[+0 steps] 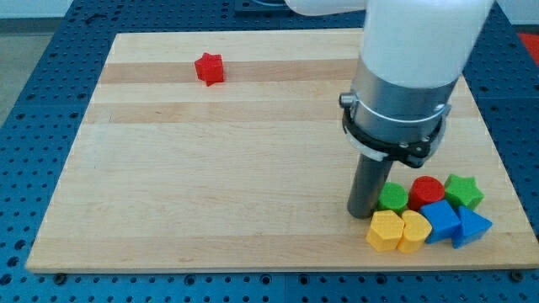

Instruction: Move your arm closer to the red star

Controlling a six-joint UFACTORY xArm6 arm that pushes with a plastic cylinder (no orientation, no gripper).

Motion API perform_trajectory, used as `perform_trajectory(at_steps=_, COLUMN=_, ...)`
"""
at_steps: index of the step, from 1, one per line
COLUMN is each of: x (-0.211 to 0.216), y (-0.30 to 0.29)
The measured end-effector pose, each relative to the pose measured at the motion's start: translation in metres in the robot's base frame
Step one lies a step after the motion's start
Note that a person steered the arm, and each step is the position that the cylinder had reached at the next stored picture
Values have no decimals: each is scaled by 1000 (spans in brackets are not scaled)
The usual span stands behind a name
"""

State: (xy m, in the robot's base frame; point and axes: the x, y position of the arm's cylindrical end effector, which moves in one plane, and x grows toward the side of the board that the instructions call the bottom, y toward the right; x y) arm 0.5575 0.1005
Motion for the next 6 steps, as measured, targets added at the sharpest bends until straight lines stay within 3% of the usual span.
perform_trajectory(at_steps=3, x=-3, y=0)
perform_trajectory(at_steps=4, x=-55, y=-20)
perform_trajectory(at_steps=6, x=-225, y=-53)
